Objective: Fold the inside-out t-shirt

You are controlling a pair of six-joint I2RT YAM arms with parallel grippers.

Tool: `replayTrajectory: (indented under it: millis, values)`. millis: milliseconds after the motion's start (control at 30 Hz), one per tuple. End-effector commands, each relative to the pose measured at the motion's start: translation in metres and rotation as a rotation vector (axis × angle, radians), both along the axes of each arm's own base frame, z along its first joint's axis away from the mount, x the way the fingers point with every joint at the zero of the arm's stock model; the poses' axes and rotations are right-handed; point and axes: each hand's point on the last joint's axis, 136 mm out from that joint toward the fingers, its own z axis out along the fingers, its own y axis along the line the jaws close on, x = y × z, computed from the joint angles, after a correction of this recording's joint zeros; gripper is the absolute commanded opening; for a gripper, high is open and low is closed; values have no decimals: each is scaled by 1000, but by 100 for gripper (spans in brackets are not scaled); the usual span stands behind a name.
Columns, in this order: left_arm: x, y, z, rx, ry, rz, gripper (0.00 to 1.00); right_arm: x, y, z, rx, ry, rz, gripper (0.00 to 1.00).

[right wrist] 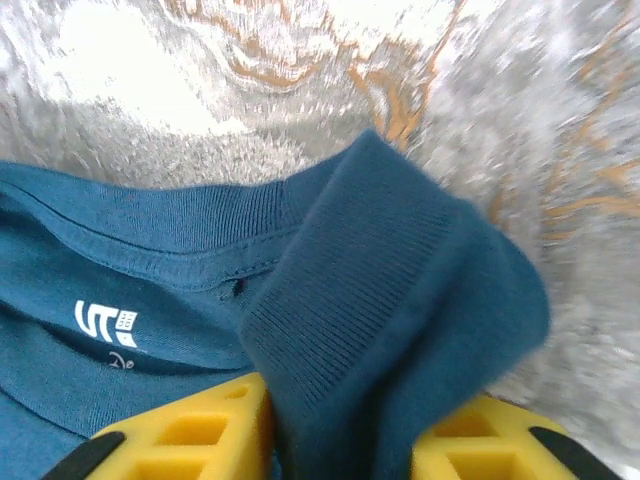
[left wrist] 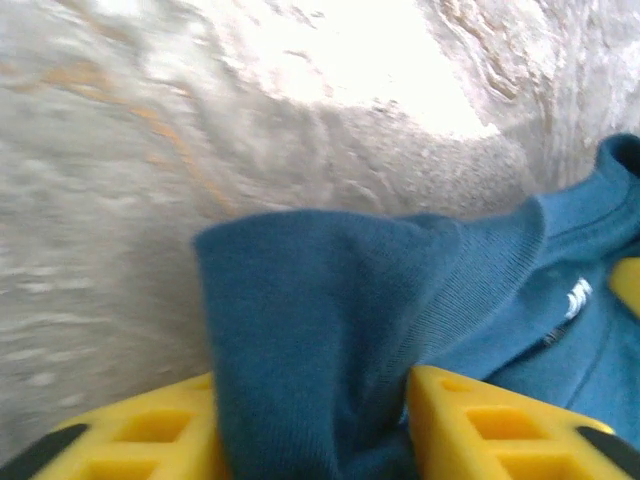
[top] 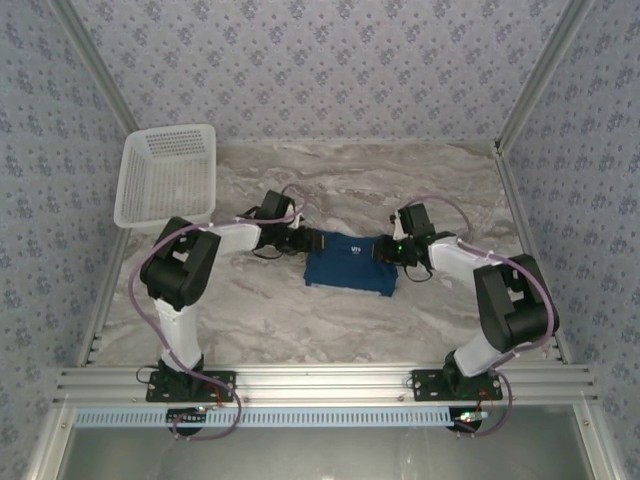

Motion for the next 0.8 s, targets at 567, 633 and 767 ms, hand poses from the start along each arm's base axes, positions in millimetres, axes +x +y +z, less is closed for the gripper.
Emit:
replayTrajectory:
  millis: [567,633,767]
  values:
    - [-54,-9,70,-46,-101,-123,75,-39,6,-10,80,136,-20,73]
    - [-48,-14,79,-49,-142,-136,75,-40,7,-14,80,143,-20,72]
    - [-34,-31,84,-85,-155,-167,73,-42,6,-22,72,160,-23,69]
